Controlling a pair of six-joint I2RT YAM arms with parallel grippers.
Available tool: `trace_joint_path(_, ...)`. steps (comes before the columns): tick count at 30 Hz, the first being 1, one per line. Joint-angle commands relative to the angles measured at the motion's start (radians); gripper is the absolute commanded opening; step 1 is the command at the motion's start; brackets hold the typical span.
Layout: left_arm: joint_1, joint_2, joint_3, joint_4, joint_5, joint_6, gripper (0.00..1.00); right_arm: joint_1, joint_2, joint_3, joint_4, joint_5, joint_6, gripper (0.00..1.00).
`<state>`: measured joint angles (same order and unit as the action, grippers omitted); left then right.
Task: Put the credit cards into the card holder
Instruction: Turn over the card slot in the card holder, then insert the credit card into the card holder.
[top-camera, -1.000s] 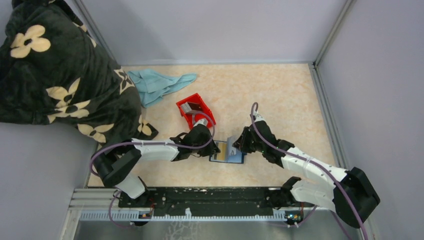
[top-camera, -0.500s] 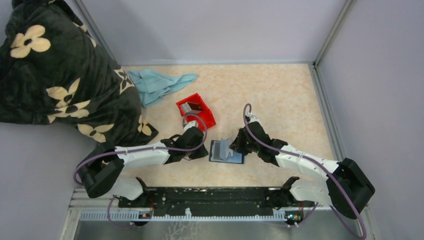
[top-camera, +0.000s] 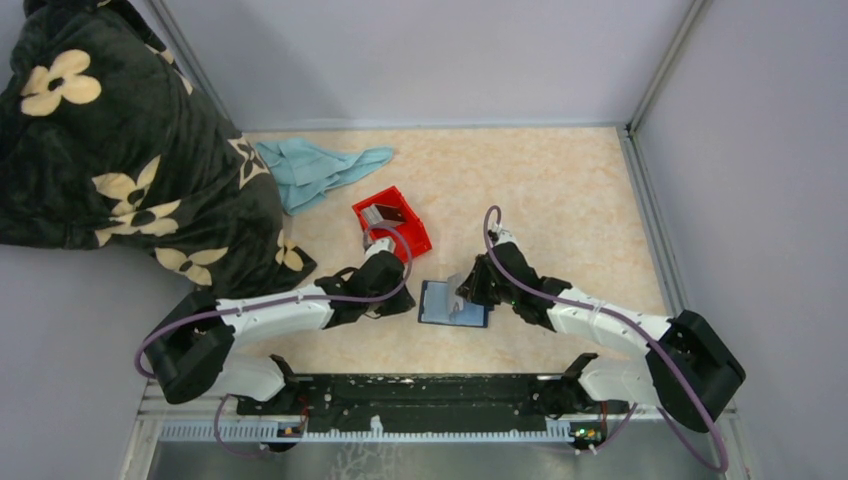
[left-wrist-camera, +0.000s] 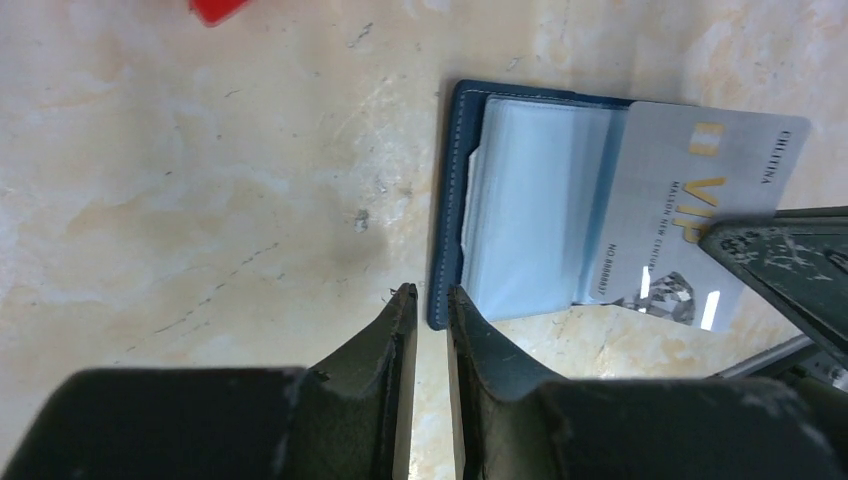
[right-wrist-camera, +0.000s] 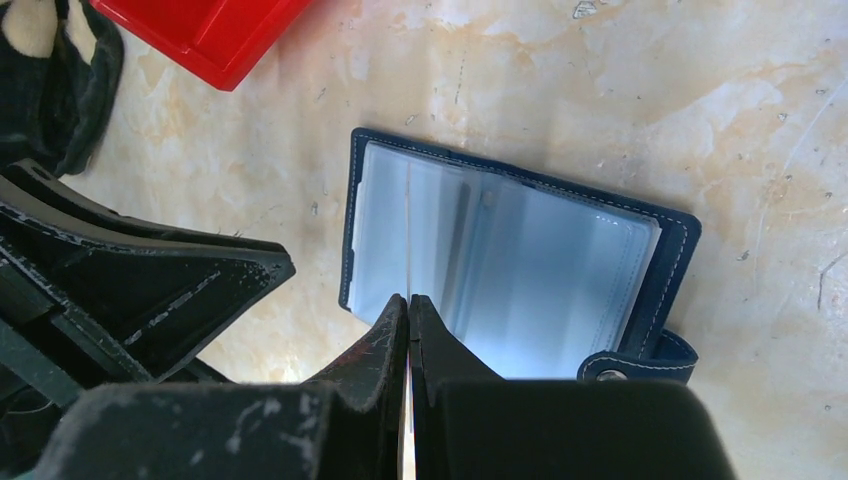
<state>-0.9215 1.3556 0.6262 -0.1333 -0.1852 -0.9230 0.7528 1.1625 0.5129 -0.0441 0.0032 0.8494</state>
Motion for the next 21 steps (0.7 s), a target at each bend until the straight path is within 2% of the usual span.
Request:
trace_joint_path(1,-0.004,0.009,0.045,0.067,0.053,0.030,0.24,0.011,-0.022,0.013,0.045,0.030,0.009,0.00)
trace_joint_path(13,-0.009,0.162,0.096,0.125,0.105,0.046,0.24,-0.011,-0.063,-0.074,0.083,0.028,0.029,0.00)
trace_joint_path(21,-0.009,0.196,0.068,0.122,0.090,0.042,0.24,-0.016,-0.050,-0.103,0.125,0.012,0.044,0.00)
